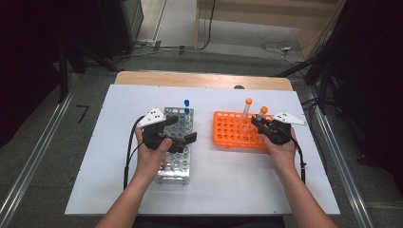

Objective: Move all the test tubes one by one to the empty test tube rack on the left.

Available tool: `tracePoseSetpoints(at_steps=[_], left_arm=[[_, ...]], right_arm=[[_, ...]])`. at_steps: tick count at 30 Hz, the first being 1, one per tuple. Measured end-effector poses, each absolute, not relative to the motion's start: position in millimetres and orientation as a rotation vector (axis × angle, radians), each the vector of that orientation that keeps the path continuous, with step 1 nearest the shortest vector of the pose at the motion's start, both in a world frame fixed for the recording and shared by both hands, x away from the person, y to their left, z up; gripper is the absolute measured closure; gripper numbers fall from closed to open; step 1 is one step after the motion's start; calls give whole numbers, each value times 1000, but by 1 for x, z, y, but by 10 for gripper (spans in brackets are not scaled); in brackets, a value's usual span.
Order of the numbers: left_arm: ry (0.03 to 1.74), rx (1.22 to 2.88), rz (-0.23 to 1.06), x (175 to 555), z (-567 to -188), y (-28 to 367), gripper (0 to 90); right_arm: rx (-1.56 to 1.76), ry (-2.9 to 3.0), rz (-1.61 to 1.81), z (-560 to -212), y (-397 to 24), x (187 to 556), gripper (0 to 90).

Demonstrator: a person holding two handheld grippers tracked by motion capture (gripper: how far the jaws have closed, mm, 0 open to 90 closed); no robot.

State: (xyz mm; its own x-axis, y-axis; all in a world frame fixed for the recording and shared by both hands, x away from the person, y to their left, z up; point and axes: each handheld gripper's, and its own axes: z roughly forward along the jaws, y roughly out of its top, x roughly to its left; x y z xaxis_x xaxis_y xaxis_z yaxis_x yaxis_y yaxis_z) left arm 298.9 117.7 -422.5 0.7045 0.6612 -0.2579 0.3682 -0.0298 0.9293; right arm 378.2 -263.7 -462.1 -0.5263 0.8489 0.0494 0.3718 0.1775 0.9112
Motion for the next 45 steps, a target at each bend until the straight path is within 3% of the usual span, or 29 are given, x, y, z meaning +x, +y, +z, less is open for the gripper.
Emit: tracePoseSetpoints(at_steps=[22,45], left_arm=[[801,1659,274,294,-417,110,0],[761,1649,250,287,-410,103,4]], right_arm=[[1110,1985,1426,-423,-280,351,725],[964,2138,1532,-406,-249,319,725]])
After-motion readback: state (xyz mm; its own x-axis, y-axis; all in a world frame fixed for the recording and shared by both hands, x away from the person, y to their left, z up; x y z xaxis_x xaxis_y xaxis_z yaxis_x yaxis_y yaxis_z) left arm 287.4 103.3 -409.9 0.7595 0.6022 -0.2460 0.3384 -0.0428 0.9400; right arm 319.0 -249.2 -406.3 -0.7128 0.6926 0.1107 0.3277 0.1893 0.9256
